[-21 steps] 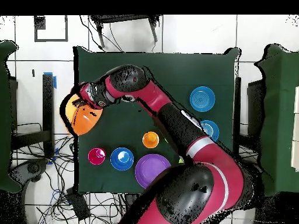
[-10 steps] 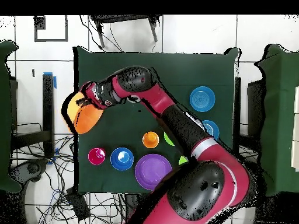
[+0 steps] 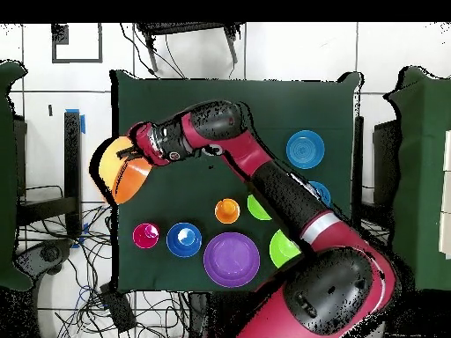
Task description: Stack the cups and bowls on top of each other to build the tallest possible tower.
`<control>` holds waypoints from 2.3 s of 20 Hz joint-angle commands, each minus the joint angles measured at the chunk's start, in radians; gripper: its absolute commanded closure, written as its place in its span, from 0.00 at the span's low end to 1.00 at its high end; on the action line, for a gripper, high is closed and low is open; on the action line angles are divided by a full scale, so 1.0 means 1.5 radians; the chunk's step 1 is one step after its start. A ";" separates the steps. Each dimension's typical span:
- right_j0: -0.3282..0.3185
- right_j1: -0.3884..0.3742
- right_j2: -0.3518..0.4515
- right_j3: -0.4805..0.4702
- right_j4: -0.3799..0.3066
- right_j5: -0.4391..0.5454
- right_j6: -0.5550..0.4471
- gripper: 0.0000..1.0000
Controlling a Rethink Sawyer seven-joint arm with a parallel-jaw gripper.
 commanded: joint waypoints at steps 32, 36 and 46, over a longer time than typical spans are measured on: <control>-0.036 0.075 0.023 -0.027 -0.004 0.176 0.036 1.00; -0.018 0.062 0.006 -0.039 0.000 0.154 0.058 1.00; 0.047 0.056 -0.025 -0.075 0.029 0.113 0.100 1.00</control>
